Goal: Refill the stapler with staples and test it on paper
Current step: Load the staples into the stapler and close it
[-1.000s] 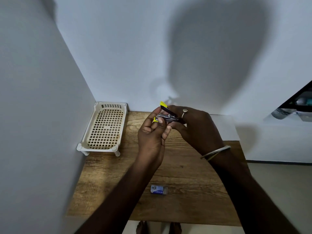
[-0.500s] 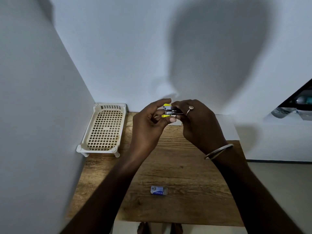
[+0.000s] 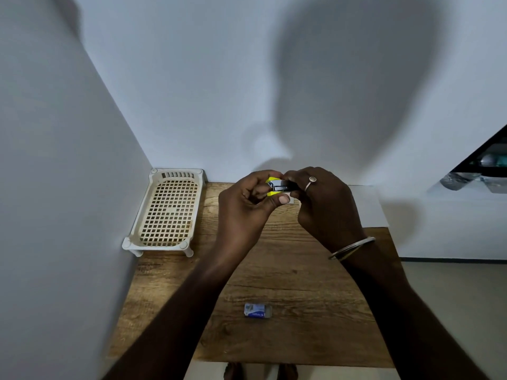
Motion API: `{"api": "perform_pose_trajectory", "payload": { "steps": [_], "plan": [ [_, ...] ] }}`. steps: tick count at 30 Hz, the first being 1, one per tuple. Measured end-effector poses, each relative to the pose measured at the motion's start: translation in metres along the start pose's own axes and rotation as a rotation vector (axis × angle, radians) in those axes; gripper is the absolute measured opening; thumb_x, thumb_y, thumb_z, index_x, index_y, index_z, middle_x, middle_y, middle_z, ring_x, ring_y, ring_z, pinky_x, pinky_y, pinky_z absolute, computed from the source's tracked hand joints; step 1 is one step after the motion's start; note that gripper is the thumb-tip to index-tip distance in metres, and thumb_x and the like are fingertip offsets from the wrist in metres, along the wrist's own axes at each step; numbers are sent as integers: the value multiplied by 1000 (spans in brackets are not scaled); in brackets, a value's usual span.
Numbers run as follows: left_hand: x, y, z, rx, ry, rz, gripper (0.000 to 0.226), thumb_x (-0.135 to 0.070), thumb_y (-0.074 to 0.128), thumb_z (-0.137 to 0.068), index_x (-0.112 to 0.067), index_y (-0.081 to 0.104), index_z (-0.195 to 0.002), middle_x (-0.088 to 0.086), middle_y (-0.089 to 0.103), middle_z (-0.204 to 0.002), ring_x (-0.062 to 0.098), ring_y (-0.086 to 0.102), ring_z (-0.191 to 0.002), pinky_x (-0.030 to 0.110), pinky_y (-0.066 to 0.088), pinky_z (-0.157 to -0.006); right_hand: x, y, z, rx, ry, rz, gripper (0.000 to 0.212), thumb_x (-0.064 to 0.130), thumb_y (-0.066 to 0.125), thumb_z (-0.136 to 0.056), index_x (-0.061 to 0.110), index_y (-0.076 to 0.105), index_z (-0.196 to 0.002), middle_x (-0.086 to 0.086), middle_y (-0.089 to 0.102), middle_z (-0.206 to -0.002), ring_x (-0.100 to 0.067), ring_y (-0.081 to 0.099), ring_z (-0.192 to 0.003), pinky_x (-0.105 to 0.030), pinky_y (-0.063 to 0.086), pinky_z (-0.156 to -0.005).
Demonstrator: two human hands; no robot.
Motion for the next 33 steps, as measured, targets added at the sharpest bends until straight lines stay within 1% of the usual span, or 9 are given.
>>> {"api": "perform_pose_trajectory", "payload": {
  "steps": [4,8,14,17,19,24,28,31,33],
  "plan": [
    [1,0,-1,11,-17,21,42,-6,83,-81,-12,71,-121,1,79,-106,16,75,-101,34,60,-91,-4,5,4,-8,66,-227,36,-7,62,-83,4,67,-116,-9,72,-108,-30,67,-97,-43,56,-83],
    [1,0,-3,35,-27,106,53,-8,85,-79,-11,67,-128,-4,78,-109,12,74,-105,35,60,-91,-15,18,13,69,325,-638,38,-7,59,-90,10,61,-124,4,70,-119,-7,65,-112,-26,52,-95],
    [13,0,0,22,-81,188,47,-9,79,-86,-9,65,-131,4,77,-103,22,74,-102,45,58,-95,-20,40,28,166,626,-1229,25,11,53,-99,0,50,-122,-15,69,-92,-20,64,-76,-30,51,-64],
    [22,2,4,26,-121,173,39,-6,75,-90,-11,68,-128,-4,74,-84,19,74,-85,43,60,-90,-18,50,36,261,769,-1510,30,20,48,-103,1,51,-126,-18,69,-95,-21,56,-67,-29,44,-58],
    [25,2,5,53,-137,176,38,-5,75,-90,-12,69,-127,8,75,-90,14,70,-82,37,58,-87,-18,54,41,341,814,-1581,33,21,43,-105,-1,52,-128,-23,69,-97,-20,53,-64,-27,42,-57],
    [25,1,0,137,-91,75,37,-4,75,-90,-17,71,-124,2,78,-101,12,70,-83,30,57,-83,-26,55,45,382,809,-1524,36,26,41,-105,-3,52,-124,-24,71,-96,-20,53,-60,-27,42,-54],
    [37,2,2,113,-110,-23,36,-7,81,-83,-24,76,-115,-12,79,-95,3,67,-80,24,55,-79,-40,57,47,321,769,-1190,28,28,44,-106,3,56,-111,-8,70,-83,-22,58,-55,-29,45,-52],
    [56,3,11,38,-149,-82,28,-16,85,-80,-28,78,-104,-14,78,-92,6,63,-81,31,55,-77,-48,62,54,335,679,-951,28,28,70,-94,15,59,-115,0,70,-84,-18,65,-61,-30,52,-54],
    [70,6,20,34,-161,-107,26,-17,87,-78,-23,77,-101,-7,78,-92,9,67,-83,29,56,-75,-54,66,64,349,583,-686,37,32,83,-82,27,63,-112,7,71,-90,-4,67,-72,-17,52,-65]
  ]
}}
Point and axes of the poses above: each hand's wrist, its own z-axis away from the middle knuckle, its own y-axis out of the palm, x = y × z, the point moved 6 cm from there along -z, towards the middle knuckle
